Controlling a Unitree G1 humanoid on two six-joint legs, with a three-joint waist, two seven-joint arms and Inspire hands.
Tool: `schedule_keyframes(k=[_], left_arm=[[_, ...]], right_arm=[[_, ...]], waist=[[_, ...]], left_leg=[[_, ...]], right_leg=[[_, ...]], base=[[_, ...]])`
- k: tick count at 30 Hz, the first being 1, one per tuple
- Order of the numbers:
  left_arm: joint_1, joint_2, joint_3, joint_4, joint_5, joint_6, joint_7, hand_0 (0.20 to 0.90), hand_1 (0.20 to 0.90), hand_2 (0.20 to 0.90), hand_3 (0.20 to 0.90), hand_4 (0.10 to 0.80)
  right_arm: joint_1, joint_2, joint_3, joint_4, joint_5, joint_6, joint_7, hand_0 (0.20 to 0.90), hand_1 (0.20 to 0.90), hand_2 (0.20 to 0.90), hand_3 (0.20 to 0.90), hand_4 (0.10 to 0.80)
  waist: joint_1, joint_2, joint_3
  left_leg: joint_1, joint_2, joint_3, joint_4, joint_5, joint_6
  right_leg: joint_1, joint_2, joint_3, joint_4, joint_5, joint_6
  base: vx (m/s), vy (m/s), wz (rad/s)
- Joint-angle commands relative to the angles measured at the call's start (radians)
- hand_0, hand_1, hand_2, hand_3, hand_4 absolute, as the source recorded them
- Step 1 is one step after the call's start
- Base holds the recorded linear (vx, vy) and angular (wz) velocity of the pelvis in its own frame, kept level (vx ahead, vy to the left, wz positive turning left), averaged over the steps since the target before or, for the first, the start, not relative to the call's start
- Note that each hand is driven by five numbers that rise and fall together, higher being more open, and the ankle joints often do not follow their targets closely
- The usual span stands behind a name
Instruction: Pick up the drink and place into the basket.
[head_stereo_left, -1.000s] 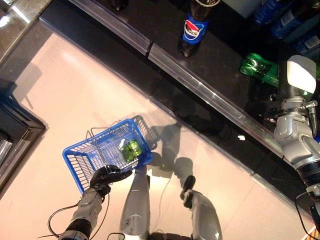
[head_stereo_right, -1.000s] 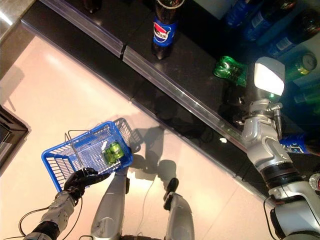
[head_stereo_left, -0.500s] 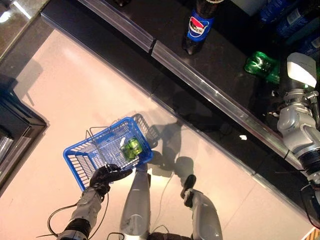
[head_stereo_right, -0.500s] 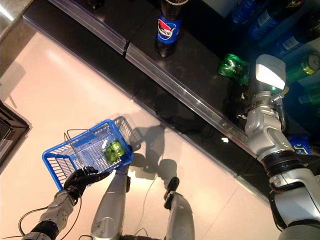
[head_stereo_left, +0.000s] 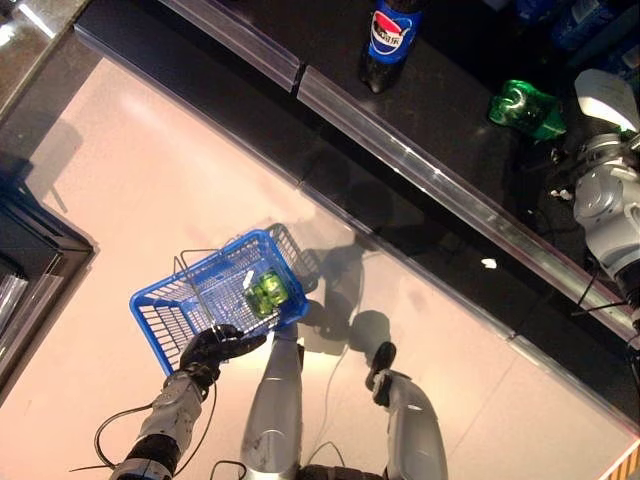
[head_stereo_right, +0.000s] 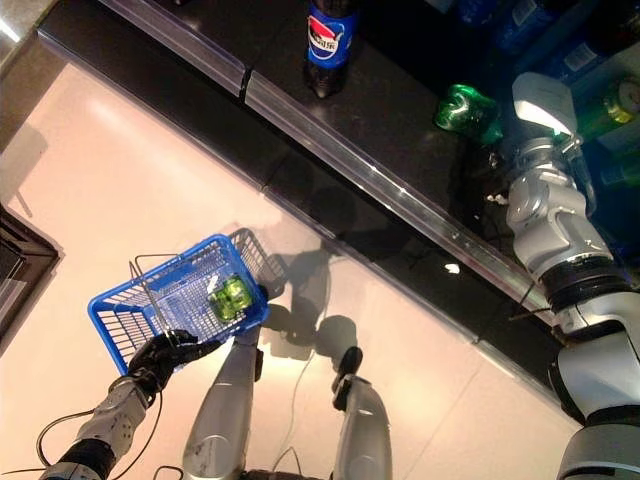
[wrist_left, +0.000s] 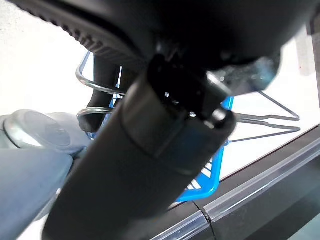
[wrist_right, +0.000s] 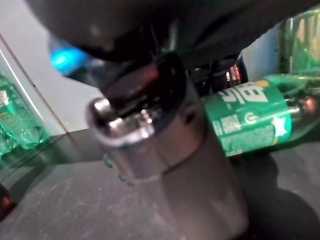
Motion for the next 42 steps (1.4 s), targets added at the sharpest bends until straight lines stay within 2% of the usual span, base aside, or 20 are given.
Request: schedule_keyframes(k=[1, 2, 18, 26, 32, 38, 42], left_arm=[[0.129, 0.039, -0.111, -0.013, 0.029, 0.015, -0.044, 0.3, 0.3, 0.3, 0.2, 0.1], [0.128, 0.039, -0.113, -0.016, 0.026, 0.017, -0.044, 0.3, 0.3, 0.3, 0.2, 0.1], [0.113, 0.024, -0.125, -0.019, 0.0, 0.007, -0.064, 0.3, 0.3, 0.3, 0.2, 0.1], [0.106, 0.018, -0.125, -0.01, -0.001, -0.01, -0.066, 0.3, 0.3, 0.3, 0.2, 0.1], [0.106, 0.017, -0.114, -0.009, -0.005, -0.031, -0.061, 0.3, 0.3, 0.3, 0.2, 0.1], [0.109, 0.011, -0.089, -0.033, -0.012, -0.087, -0.064, 0.3, 0.3, 0.3, 0.2, 0.1], [0.112, 0.015, -0.063, -0.06, -0.01, -0.098, -0.053, 0.3, 0.3, 0.3, 0.2, 0.1]], right_arm=[[-0.084, -0.095, 0.044, 0.116, 0.047, 0.005, 0.054, 0.505, 0.505, 0.505, 0.439, 0.339], [-0.091, -0.092, 0.048, 0.129, 0.046, 0.0, 0.064, 0.3, 0.3, 0.3, 0.2, 0.1], [-0.037, -0.01, 0.026, 0.212, 0.028, -0.061, 0.122, 0.3, 0.3, 0.3, 0.2, 0.1], [0.0, 0.007, 0.018, 0.21, 0.021, -0.094, 0.098, 0.3, 0.3, 0.3, 0.2, 0.1], [0.016, 0.009, -0.01, 0.148, 0.034, -0.119, 0.022, 0.3, 0.3, 0.3, 0.2, 0.1], [0.041, -0.018, -0.033, -0.009, -0.028, -0.104, -0.028, 0.3, 0.3, 0.3, 0.2, 0.1], [0.086, -0.032, -0.099, -0.131, -0.052, -0.109, -0.074, 0.3, 0.3, 0.3, 0.2, 0.1]], waist=[[0.036, 0.049, -0.018], [0.037, 0.051, -0.018], [0.043, 0.075, -0.018], [0.043, 0.075, -0.018], [0.041, 0.073, -0.018], [0.034, 0.066, -0.018], [0.032, 0.053, -0.026]], left_leg=[[-0.005, -0.011, -0.036, 0.097, -0.128, 0.05], [-0.006, -0.012, -0.036, 0.098, -0.127, 0.05], [-0.021, -0.026, -0.028, 0.093, -0.118, 0.058], [-0.004, -0.024, -0.024, 0.083, -0.115, 0.058], [0.028, -0.021, -0.024, 0.073, -0.115, 0.056], [0.085, -0.018, -0.021, 0.059, -0.117, 0.05], [0.139, -0.016, -0.021, 0.05, -0.125, 0.046]], right_leg=[[-0.087, 0.012, -0.032, -0.018, 0.149, -0.049], [-0.088, 0.011, -0.031, -0.018, 0.149, -0.049], [-0.121, 0.003, -0.026, 0.004, 0.15, -0.047], [-0.107, 0.006, -0.03, 0.006, 0.146, -0.049], [-0.077, 0.009, -0.034, 0.006, 0.138, -0.05], [-0.024, 0.012, -0.038, 0.008, 0.121, -0.051], [0.036, 0.014, -0.043, 0.001, 0.105, -0.052]], base=[[0.0, 0.0, 0.0], [0.0, 0.0, 0.0], [-0.008, 0.009, 0.0], [-0.036, 0.005, 0.01], [-0.031, -0.003, 0.03], [-0.03, 0.004, 0.01], [-0.02, -0.012, 0.01]])
